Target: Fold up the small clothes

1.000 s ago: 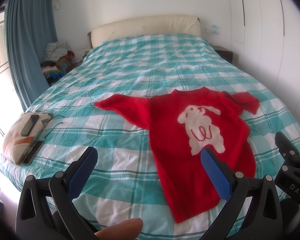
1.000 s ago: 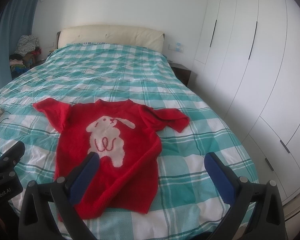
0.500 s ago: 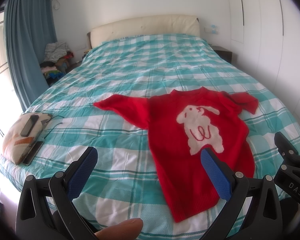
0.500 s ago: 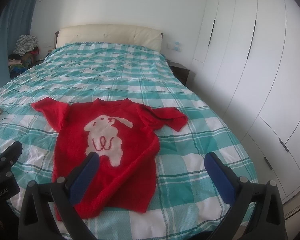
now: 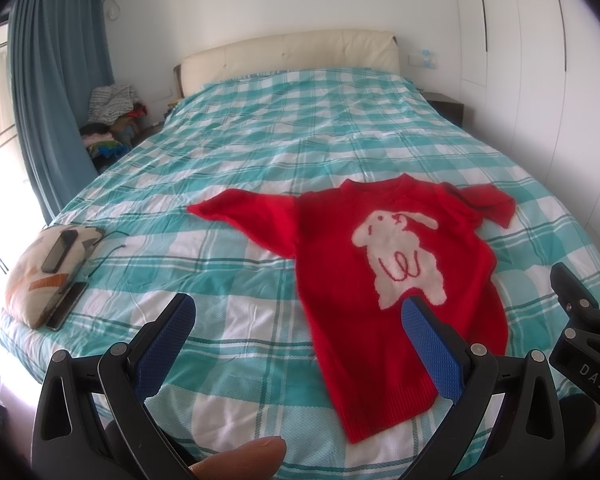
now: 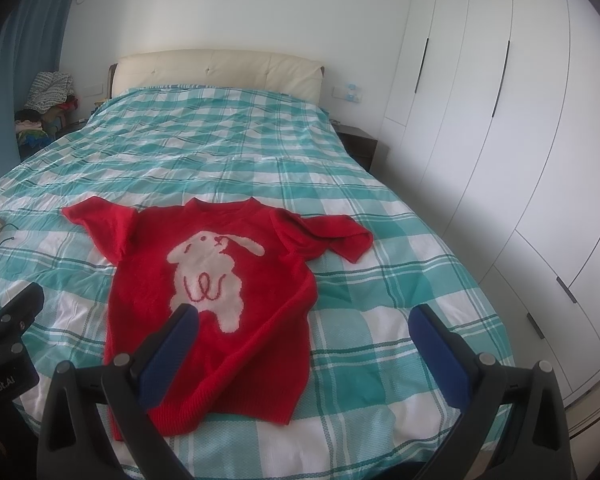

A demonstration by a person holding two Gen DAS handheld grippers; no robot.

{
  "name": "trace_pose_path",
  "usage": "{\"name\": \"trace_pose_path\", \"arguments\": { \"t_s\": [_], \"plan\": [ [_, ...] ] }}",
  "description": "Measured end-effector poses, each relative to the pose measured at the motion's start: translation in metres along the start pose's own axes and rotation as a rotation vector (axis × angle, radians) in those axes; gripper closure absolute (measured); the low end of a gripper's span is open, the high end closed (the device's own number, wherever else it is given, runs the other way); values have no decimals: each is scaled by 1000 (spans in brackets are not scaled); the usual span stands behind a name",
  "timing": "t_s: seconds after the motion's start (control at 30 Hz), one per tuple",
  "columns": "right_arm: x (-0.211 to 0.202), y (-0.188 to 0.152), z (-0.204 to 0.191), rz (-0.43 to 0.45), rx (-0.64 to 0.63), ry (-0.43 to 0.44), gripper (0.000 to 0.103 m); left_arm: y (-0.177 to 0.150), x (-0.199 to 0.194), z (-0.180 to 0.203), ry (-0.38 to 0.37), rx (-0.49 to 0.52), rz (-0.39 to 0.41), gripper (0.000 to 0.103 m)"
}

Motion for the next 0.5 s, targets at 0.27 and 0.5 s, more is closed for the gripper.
{"name": "trace_pose_path", "arguments": {
  "t_s": [0.27,0.5],
  "plan": [
    [0,0,5,-1,8,0,0,0,-1,0,1,0,-2,0],
    [0,-1,3,-4,2,1,0,-1,-2,-1,2,-1,-8,0]
  ]
}}
Point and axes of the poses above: each gripper's, at about its wrist camera, not at the fingertips, and x roughly the way its jaws point, z to its right, y to its top, the point moved 6 cm from there along x, roughly the way its jaws point, and after that the axes turned 8 degrees about -x, right-handed, at the moved point
